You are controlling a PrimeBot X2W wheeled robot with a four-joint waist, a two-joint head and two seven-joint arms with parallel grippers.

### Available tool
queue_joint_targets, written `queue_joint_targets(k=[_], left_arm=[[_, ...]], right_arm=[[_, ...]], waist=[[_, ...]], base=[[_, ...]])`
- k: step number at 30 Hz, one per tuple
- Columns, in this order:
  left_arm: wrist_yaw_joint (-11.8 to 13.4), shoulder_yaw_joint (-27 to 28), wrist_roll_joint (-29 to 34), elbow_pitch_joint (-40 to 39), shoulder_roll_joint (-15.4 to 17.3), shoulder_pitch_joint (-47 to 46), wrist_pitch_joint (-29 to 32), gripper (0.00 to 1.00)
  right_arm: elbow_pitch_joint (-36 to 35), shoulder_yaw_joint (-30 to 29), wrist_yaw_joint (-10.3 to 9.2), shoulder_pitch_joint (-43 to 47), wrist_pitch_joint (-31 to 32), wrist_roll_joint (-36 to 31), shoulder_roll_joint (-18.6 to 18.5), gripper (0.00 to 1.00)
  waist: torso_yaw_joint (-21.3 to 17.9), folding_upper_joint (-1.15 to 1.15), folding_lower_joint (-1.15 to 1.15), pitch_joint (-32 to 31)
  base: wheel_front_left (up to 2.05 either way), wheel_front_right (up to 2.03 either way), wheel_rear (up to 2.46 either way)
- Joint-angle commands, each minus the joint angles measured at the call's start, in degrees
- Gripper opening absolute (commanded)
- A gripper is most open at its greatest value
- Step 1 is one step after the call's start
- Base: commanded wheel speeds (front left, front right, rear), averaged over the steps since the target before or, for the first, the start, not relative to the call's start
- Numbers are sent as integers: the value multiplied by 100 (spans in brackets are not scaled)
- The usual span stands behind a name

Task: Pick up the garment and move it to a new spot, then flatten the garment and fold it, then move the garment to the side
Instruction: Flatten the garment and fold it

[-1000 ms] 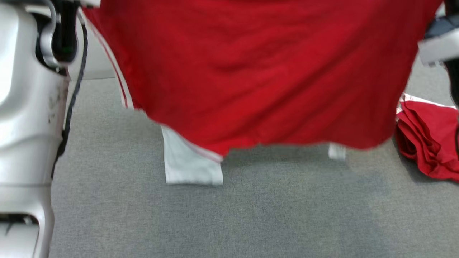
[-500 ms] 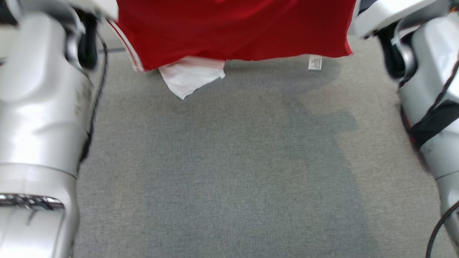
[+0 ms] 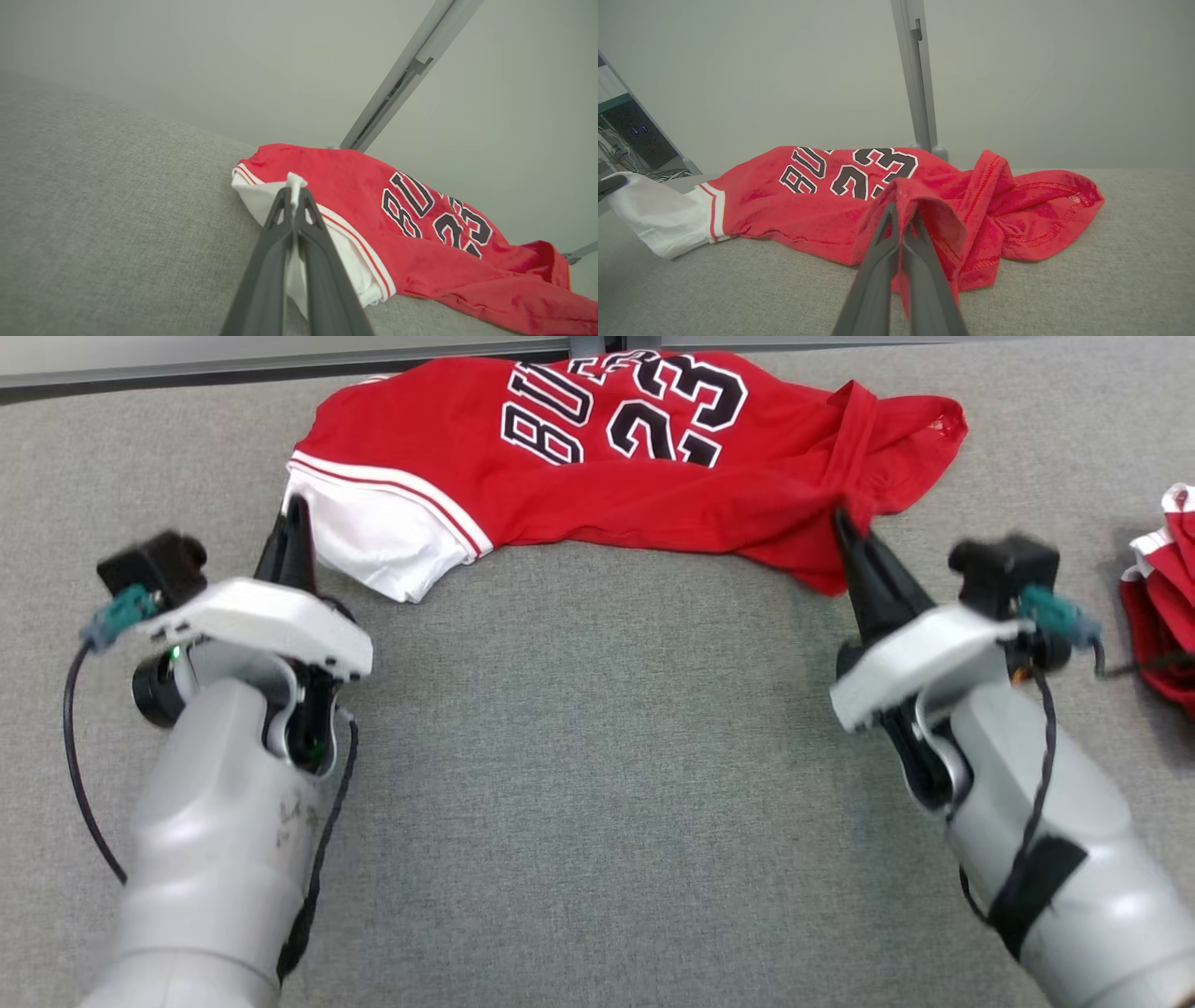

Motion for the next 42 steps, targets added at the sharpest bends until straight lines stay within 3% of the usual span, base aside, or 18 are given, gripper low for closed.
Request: queue_joint_targets(k=[1, 5, 9, 16, 23, 30, 33, 42], left_arm=[[-34, 113, 62, -170, 14, 226, -6, 0], [-48, 387, 352, -791, 129, 995, -8, 0], [40, 410, 1061, -1813, 269, 2263, -7, 0], [170, 332, 1384, -3188, 459, 4075, 151, 0], [759, 505, 1293, -5754, 664, 5893, 1519, 0], [1256, 556, 1381, -8019, 844, 6998, 2862, 0], [1347, 506, 1355, -8456, 836, 7206, 3137, 0], [1368, 423, 1174, -8331, 740, 7164, 3297, 0]], right_arm=[[-154, -83, -2, 270, -35, 25, -78, 0], [-704, -256, -2, 1028, -36, -97, -149, 0], [-1436, -445, -2, 2065, -34, -377, -353, 0], [-2445, -872, -2, 3774, -34, -682, -579, 0], [-3802, -1661, -2, 5581, 510, -1058, -455, 0], [-4983, -2182, -2, 6729, 1301, -1359, -218, 0], [-5264, -2308, -3, 6939, 1517, -1402, -160, 0], [-5329, -2333, -2, 6845, 1876, -1339, -50, 0]], waist=[[-23, 0, 0, -44], [-83, 0, 0, -306], [-107, 0, 0, -769], [38, 0, 0, -1544], [228, 0, 0, -2084], [244, 0, 0, -2213], [205, 0, 0, -2217], [9, 0, 0, -2180]], base=[[0, 0, 0], [0, 0, 0], [0, 0, 0], [0, 0, 0], [0, 0, 0], [0, 0, 0], [0, 0, 0], [0, 0, 0]])
